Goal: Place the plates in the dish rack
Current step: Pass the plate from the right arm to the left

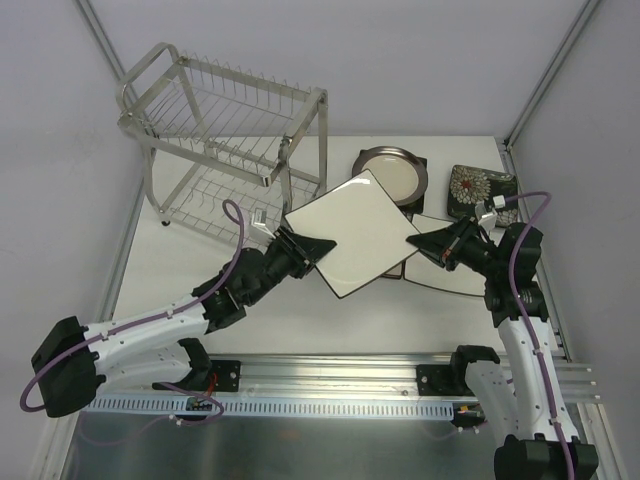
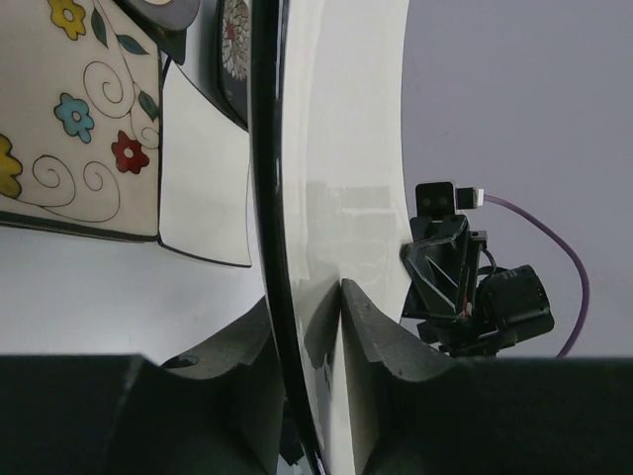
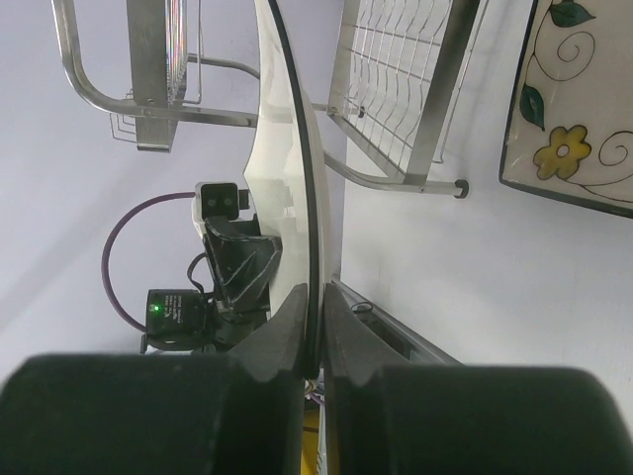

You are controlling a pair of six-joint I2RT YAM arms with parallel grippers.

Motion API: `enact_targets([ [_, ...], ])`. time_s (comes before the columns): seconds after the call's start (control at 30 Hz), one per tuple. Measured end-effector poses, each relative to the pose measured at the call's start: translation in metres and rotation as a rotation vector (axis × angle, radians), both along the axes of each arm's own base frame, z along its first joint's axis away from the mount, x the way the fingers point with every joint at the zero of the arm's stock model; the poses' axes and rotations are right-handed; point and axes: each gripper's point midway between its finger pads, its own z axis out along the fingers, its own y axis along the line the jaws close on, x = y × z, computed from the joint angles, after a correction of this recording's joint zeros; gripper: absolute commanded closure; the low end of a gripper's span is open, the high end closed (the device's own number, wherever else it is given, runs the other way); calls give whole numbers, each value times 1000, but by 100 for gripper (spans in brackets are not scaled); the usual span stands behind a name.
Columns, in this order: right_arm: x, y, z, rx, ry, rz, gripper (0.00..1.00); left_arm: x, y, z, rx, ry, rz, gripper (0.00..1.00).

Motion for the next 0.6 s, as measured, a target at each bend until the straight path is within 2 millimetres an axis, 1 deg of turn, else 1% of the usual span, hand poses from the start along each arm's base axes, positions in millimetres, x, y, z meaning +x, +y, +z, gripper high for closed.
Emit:
enact_targets([
  [0.1,-1,0,1,2,-6,4,99,-1,1,0,-9,3,0,82],
  [0.13,-1,1,2,2,-7,5,100,-2,2,3,-18,3,0,87],
  [0.2,-1,1,1,3,-5,5,99,-2,3,10,-48,-3,2,93],
  [0.23,-2,1,2,4,-7,10,99,-2,3,13,-56,-9,2,98],
  [0.27,-3,1,3,4,-13,15,99,-3,4,14,-58,-11,1,100],
  [0.33,-5,2,4,0,-22,19,99,-4,5,15,-60,-13,0,100],
  [0.43,-10,2,-2,-22,-20,38,100,-7,8,13,-54,-20,-7,100],
  [0.47,-12,2,-4,-33,-19,44,98,-10,8,11,-47,-19,-15,100],
  [0.5,-14,2,-7,-48,-14,51,92,-12,9,9,-41,-19,-17,100],
  [0.57,-19,2,-11,-80,-13,66,86,-15,10,5,-25,-21,-27,100],
  [0.6,-22,2,-12,-100,-19,74,80,-17,11,5,-20,-27,-31,100],
])
